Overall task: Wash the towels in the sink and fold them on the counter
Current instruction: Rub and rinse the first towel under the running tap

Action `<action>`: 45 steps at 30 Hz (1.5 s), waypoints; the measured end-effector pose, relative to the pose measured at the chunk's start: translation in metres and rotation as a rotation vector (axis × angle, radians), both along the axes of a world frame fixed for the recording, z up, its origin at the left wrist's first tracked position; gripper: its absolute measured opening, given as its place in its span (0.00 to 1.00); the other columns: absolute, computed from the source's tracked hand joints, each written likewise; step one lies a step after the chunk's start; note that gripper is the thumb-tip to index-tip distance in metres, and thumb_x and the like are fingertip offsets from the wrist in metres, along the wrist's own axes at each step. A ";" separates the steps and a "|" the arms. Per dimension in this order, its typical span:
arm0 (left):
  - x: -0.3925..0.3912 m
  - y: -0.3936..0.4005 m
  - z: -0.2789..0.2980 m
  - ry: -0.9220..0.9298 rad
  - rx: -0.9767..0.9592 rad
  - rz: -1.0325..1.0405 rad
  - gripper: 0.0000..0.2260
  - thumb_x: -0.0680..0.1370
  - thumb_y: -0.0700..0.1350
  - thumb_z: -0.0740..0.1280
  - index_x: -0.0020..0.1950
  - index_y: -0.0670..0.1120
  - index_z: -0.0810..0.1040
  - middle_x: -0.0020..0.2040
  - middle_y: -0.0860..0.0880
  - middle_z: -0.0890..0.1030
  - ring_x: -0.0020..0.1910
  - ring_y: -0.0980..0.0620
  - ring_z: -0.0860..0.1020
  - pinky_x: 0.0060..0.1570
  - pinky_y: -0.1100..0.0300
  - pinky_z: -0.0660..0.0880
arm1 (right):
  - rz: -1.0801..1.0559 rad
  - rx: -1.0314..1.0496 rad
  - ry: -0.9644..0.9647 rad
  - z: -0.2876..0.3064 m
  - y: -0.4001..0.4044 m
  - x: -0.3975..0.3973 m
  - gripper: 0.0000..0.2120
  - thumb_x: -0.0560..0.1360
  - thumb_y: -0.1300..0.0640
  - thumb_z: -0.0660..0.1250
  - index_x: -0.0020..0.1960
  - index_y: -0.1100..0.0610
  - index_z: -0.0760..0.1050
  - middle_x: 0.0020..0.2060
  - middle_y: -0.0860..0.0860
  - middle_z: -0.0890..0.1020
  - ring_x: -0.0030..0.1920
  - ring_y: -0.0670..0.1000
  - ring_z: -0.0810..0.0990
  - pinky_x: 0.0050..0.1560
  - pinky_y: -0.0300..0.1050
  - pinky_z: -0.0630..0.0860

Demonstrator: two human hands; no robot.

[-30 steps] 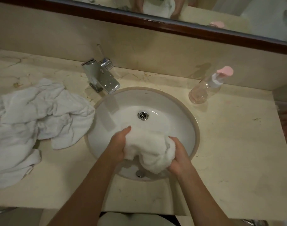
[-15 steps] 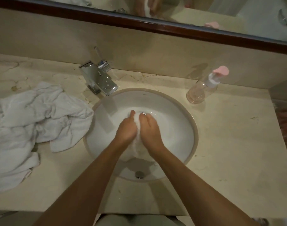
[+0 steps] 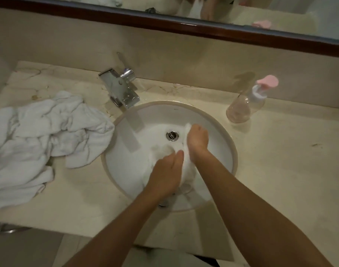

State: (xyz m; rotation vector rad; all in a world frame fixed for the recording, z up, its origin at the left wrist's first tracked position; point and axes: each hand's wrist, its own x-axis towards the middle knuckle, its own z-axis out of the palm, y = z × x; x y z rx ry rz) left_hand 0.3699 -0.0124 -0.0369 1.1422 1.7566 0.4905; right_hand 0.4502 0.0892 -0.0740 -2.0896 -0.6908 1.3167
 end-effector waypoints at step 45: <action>-0.072 0.028 -0.051 -0.687 -0.264 0.645 0.20 0.81 0.54 0.62 0.59 0.39 0.81 0.53 0.41 0.84 0.53 0.42 0.83 0.57 0.50 0.79 | -0.661 -0.084 1.150 -0.037 -0.112 -0.013 0.23 0.82 0.46 0.60 0.65 0.63 0.78 0.58 0.62 0.83 0.57 0.62 0.81 0.57 0.57 0.80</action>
